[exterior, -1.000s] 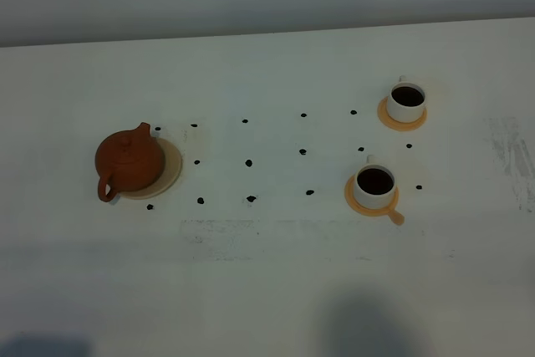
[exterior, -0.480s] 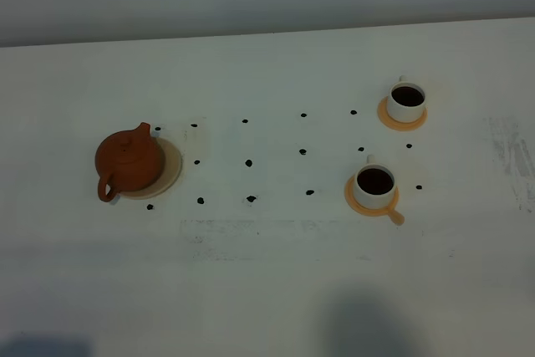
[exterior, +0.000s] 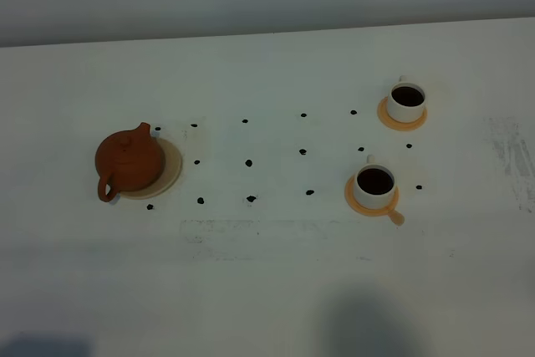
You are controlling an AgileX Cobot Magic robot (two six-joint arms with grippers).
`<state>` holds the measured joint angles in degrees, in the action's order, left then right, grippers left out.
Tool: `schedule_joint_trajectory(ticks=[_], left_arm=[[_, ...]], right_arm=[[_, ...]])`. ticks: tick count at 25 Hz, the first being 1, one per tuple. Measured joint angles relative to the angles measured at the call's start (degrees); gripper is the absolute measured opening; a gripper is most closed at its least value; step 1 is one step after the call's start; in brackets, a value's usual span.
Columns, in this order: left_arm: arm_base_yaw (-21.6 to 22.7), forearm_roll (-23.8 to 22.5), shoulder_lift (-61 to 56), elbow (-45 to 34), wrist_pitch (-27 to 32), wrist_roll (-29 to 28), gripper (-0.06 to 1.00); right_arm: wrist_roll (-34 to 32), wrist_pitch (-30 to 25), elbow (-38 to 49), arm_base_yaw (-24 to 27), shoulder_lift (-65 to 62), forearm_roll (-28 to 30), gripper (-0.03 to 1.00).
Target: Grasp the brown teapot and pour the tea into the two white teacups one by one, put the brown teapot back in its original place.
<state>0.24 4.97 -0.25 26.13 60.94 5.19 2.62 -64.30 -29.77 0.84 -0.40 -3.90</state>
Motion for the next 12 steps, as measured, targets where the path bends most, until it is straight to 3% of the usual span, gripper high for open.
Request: schedule_joint_trajectory(ticks=[12], left_arm=[[0.0,0.0,0.0,0.0,0.0,-0.1,0.54]], right_arm=[[0.0,0.0,0.0,0.0,0.0,-0.1,0.47]])
